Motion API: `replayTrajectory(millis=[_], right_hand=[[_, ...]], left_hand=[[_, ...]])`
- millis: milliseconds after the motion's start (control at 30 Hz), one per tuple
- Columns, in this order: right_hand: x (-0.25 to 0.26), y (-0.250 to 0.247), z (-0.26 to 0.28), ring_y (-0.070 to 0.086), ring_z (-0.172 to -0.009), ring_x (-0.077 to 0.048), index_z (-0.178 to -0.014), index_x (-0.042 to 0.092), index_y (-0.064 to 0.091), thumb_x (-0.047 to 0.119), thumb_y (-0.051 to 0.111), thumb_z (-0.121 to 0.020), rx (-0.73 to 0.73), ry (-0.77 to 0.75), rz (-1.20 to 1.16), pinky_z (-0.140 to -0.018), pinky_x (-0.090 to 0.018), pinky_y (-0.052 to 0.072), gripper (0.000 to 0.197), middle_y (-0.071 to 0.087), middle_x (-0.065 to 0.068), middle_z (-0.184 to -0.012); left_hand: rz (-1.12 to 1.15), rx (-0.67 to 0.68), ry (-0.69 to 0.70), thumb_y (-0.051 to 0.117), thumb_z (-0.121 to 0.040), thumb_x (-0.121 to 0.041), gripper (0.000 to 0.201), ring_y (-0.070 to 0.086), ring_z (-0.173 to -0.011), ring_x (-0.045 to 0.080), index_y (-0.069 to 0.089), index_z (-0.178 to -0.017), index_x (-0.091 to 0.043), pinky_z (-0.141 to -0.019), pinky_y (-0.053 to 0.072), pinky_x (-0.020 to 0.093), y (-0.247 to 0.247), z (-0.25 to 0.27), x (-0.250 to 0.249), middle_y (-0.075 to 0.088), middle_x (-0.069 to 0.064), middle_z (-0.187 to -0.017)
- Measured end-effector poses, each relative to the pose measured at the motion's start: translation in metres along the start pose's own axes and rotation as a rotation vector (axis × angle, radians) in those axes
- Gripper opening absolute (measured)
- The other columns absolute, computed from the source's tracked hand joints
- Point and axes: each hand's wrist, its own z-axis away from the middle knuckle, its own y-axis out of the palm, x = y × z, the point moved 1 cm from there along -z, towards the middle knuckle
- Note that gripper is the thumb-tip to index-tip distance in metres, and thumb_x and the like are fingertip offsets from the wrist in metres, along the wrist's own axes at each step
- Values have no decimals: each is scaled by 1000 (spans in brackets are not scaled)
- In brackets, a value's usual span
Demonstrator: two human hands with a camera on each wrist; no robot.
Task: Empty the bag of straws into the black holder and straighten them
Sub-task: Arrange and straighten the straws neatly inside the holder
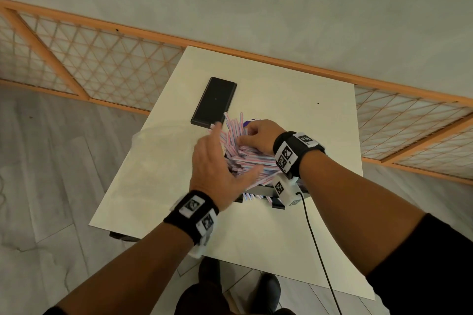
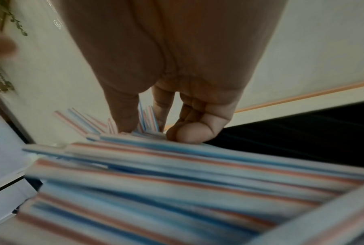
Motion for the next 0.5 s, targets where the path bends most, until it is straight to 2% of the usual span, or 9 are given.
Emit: replayTrajectory(millis=[67,100,200,300,367,433,500], right_hand=[[1,1,-2,45,-61,-15,-69,18,53,48,76,-83,14,-15,12,-62,-29,39,40,49,0,-65],[1,2,-3,45,-62,-15,-70,18,54,48,76,-82,21,-21,16,-62,-29,39,40,49,0,-66],[2,2,-8,51,-66,-16,-78,13,63,49,78,-81,53,-20,6,-64,-30,42,39,57,-2,-73],[5,4,-11,62,-78,-21,-97,14,73,48,77,-83,82,-37,21,-71,-31,49,38,70,-6,-88],[8,4,-10,65,-86,-23,-102,16,73,48,74,-86,87,-58,44,-77,-34,51,36,71,-6,-93],[9,1,-7,62,-82,-19,-95,18,68,46,70,-90,85,-71,80,-71,-29,49,29,68,-2,-87],[10,-4,-2,53,-71,-12,-80,25,57,41,67,-92,66,-71,120,-61,-24,39,23,59,4,-78]], left_hand=[[-174,-6,319,70,-73,-76,102,54,-113,31,43,-141,-5,-101,45,46,9,17,3,55,14,-126],[-213,10,430,70,-75,-74,94,56,-112,34,48,-134,-5,-102,44,50,15,23,6,57,16,-123],[-321,113,636,66,-84,-67,72,58,-118,36,63,-123,-7,-113,36,57,31,32,10,60,16,-123],[-413,223,681,60,-91,-65,66,53,-130,35,62,-133,-14,-119,28,59,43,29,9,58,16,-134],[-434,247,674,61,-92,-63,63,49,-135,35,61,-137,-20,-120,26,60,49,20,11,56,16,-139],[-456,259,668,61,-92,-60,57,48,-136,36,63,-134,-21,-119,26,60,53,9,13,56,17,-138],[-474,259,675,59,-94,-56,52,49,-134,37,65,-131,-21,-119,27,59,56,0,19,57,17,-136]])
